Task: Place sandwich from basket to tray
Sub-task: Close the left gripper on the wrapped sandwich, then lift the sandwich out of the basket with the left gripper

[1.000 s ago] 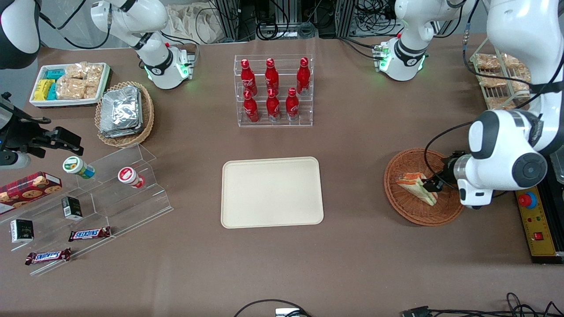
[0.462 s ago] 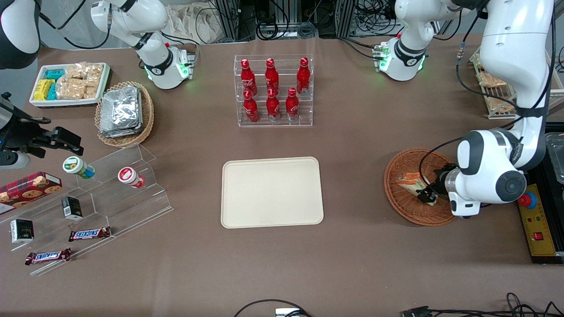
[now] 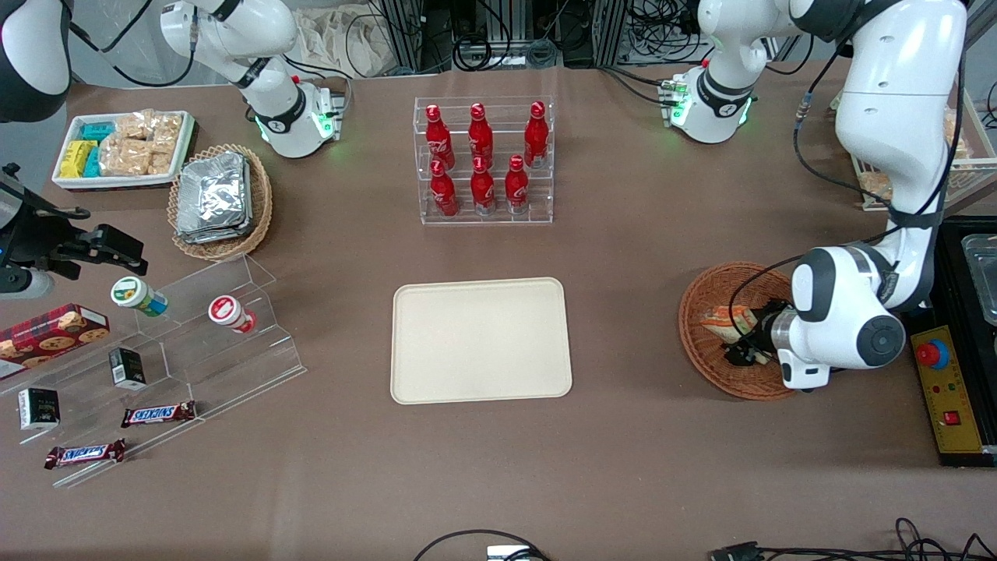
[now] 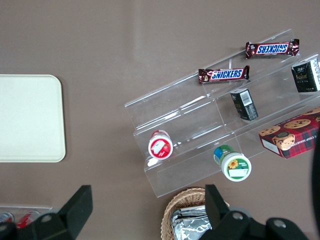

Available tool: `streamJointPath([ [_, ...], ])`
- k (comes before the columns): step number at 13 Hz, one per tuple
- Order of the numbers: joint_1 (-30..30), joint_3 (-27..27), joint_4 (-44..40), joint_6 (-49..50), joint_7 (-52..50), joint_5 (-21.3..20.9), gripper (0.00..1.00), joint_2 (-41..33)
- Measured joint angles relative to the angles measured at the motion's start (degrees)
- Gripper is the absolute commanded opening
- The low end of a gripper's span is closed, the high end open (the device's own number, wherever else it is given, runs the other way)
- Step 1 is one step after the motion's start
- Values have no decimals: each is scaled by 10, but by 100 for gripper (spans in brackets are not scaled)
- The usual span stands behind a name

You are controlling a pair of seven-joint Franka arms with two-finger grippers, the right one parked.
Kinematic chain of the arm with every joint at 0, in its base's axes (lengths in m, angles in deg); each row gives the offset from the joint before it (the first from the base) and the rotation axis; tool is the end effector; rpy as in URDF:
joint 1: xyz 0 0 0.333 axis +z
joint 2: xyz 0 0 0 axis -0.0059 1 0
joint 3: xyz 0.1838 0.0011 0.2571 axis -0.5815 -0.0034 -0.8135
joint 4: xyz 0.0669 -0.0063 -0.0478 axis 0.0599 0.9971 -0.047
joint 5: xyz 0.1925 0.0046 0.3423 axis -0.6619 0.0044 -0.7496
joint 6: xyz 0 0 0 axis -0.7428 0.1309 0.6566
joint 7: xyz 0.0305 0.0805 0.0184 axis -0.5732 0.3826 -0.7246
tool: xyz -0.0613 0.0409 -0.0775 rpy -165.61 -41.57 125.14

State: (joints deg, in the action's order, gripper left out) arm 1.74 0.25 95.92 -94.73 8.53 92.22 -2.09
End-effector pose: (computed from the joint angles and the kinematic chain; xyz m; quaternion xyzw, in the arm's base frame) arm 0.6219 -0.0327 0.2089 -0.8971 -0.4083 0.1681 0.0113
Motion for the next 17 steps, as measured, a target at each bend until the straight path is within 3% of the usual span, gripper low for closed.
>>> streamJointPath([
  [1, -1, 1, 0, -1, 0, 1, 13, 3],
  [3, -3, 5, -1, 0, 0, 1, 3, -3],
  [10, -5, 45, -65, 147, 21, 1, 2, -110],
  [14, -7, 93, -149, 212, 112, 1, 1, -130],
  [17, -8, 127, -156, 212, 185, 1, 0, -127],
])
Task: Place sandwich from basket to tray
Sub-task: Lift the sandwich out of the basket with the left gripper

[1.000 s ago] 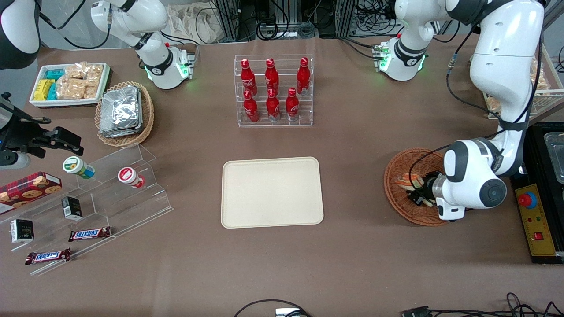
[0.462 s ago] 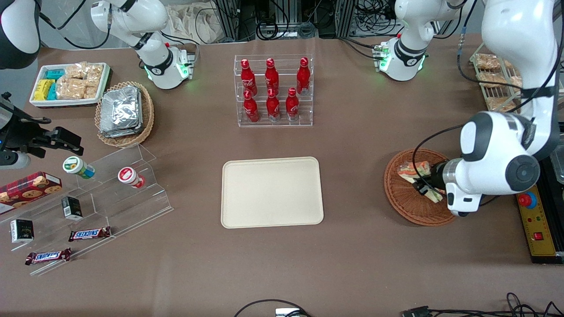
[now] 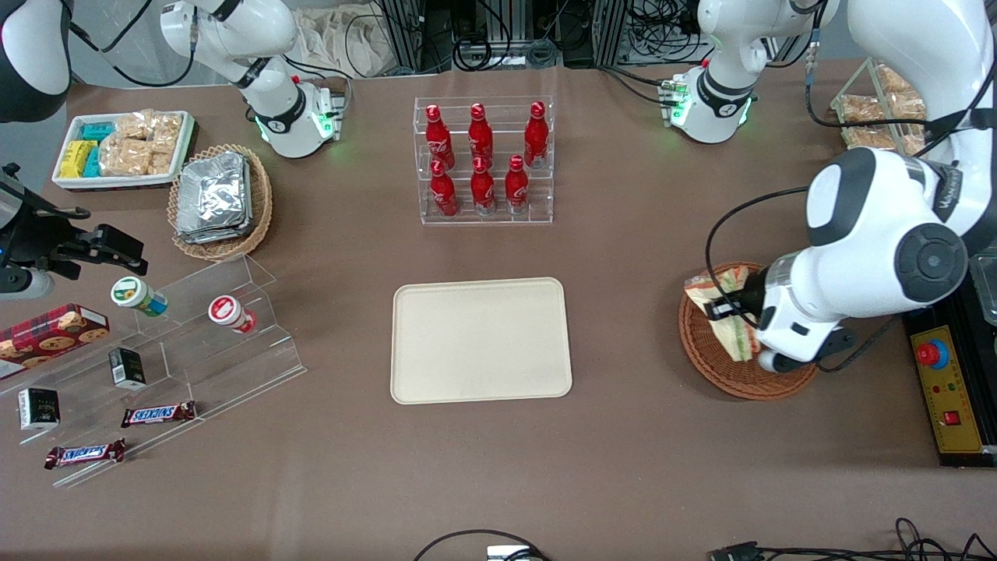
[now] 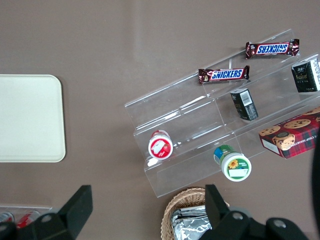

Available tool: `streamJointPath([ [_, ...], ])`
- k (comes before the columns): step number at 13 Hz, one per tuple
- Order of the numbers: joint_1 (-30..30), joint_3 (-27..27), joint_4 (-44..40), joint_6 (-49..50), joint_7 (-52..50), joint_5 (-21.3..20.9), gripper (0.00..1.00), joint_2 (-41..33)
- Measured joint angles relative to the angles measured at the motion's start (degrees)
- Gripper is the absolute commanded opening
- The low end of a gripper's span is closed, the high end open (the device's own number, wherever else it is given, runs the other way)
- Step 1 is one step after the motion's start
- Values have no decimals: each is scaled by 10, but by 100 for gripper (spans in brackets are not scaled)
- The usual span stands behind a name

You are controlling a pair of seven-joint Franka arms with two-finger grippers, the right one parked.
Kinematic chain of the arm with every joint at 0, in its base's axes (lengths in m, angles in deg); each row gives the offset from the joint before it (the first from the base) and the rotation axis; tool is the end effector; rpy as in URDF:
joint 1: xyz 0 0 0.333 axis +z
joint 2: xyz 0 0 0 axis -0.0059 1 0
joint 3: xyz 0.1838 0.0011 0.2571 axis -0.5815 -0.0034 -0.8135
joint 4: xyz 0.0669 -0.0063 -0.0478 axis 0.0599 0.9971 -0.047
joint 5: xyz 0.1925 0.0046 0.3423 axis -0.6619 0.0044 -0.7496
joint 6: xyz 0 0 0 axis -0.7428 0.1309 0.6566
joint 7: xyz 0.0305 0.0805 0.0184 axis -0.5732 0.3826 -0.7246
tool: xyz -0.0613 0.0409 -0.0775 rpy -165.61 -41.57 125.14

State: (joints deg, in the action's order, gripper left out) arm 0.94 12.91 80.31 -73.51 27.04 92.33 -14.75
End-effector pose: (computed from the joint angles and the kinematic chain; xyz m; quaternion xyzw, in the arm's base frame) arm 0.6233 -0.1653 0.4545 0.9825 0.1291 -0.1205 0.0588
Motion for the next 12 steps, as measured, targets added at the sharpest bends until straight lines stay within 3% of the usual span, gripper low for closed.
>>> streamJointPath([
  [4, -29, 38, 0, -18, 8, 0, 0, 35],
  [12, -154, 40, -17, -195, 8, 0, 10, 193],
])
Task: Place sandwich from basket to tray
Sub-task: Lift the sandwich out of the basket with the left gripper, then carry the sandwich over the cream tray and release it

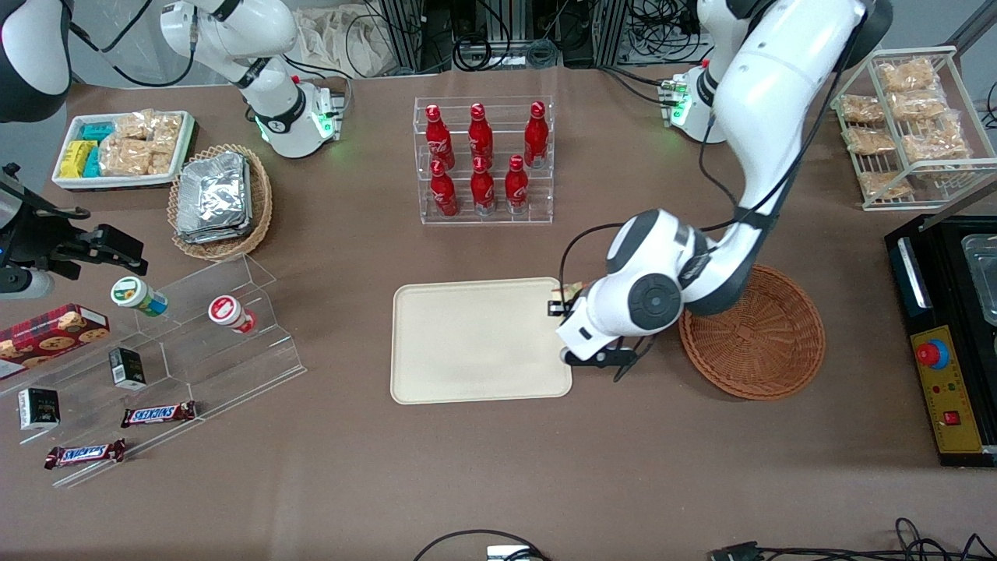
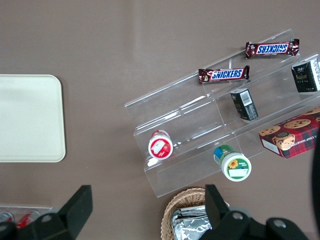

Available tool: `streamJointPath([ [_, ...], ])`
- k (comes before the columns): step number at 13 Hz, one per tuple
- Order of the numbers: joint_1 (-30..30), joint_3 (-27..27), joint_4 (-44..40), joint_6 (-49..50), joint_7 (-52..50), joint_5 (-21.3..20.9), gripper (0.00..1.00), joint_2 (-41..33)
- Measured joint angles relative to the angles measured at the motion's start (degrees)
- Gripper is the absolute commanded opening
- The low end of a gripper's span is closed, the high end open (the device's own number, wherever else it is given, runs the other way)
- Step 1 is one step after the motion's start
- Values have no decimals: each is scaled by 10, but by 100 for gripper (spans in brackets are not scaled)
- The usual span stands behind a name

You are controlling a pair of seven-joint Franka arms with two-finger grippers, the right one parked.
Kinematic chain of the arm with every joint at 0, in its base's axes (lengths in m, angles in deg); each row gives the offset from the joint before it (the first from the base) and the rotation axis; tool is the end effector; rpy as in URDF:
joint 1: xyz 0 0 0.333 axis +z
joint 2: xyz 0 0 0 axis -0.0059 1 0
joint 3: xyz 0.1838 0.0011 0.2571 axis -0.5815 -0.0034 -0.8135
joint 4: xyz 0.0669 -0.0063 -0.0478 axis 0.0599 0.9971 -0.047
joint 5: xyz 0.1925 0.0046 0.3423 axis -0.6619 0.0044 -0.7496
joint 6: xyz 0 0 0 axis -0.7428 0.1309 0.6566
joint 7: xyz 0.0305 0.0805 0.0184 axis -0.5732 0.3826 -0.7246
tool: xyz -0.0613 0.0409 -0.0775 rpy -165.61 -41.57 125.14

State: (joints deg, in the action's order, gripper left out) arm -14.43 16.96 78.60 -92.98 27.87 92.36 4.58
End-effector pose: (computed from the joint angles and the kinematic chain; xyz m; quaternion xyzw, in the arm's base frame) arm 0.5924 -0.3770 0.2796 0.9848 -0.0025 -0.1364 0.1072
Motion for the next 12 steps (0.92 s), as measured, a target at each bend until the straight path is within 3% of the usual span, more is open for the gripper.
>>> streamJointPath([
  [4, -26, 0, -12, -79, 2, -11, 18, 77],
  [5, -28, 0, -15, -82, 2, -22, 37, 87],
  [6, -28, 0, -18, -82, 2, -27, 99, 90],
  [12, -19, -3, -45, -80, 3, -37, 100, 72],
])
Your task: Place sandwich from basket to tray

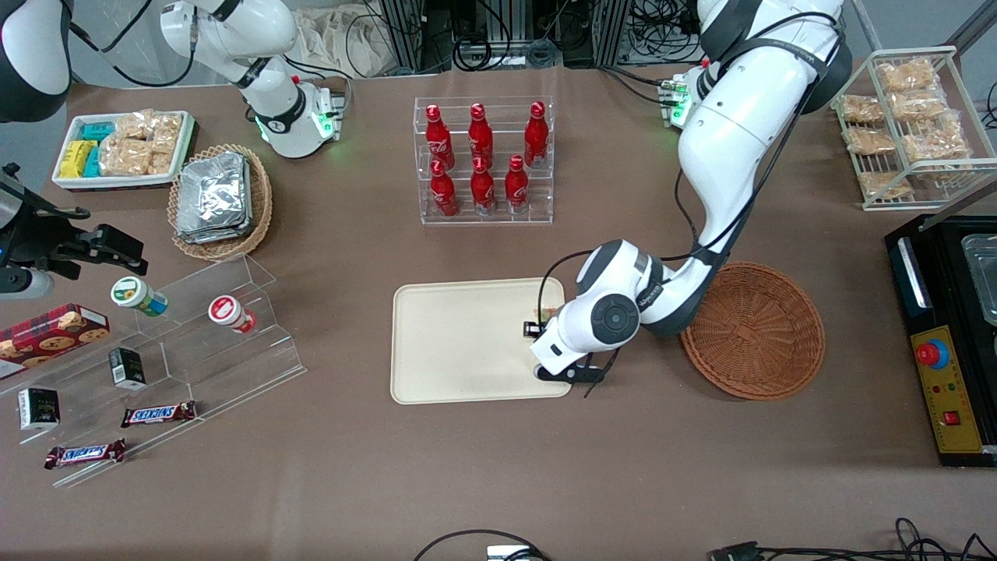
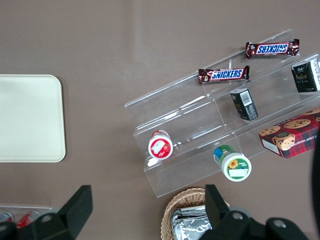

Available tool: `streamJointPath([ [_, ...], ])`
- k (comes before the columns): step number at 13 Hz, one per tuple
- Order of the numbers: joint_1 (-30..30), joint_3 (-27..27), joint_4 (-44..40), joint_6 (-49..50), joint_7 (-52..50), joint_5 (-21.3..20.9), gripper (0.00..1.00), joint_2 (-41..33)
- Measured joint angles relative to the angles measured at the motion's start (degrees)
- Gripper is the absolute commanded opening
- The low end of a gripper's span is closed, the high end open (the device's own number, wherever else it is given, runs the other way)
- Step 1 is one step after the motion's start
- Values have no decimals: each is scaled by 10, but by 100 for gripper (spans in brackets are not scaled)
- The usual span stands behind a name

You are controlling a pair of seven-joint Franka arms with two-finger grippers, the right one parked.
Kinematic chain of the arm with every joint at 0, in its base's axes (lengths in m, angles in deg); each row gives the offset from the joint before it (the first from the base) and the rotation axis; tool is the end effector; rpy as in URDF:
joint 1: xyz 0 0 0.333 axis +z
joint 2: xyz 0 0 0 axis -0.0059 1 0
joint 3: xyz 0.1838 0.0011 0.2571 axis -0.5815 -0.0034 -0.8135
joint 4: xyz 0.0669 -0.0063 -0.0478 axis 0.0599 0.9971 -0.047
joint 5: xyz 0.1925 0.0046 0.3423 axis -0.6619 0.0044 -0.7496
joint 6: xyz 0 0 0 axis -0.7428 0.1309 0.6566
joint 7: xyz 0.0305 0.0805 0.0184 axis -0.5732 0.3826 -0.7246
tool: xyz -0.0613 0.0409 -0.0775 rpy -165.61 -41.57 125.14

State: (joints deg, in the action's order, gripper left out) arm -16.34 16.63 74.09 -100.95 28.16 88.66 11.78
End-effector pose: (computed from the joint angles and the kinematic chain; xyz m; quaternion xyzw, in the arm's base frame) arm 0.6112 -0.3968 0.2361 0.9888 -0.0128 -0.0885 0.1194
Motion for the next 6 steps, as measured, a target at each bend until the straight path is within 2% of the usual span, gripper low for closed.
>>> streamJointPath([
  [2, 16, -2, -7, 40, -2, 1, 100, -40],
  [6, 104, -5, -17, 223, -1, 1, 100, -175],
])
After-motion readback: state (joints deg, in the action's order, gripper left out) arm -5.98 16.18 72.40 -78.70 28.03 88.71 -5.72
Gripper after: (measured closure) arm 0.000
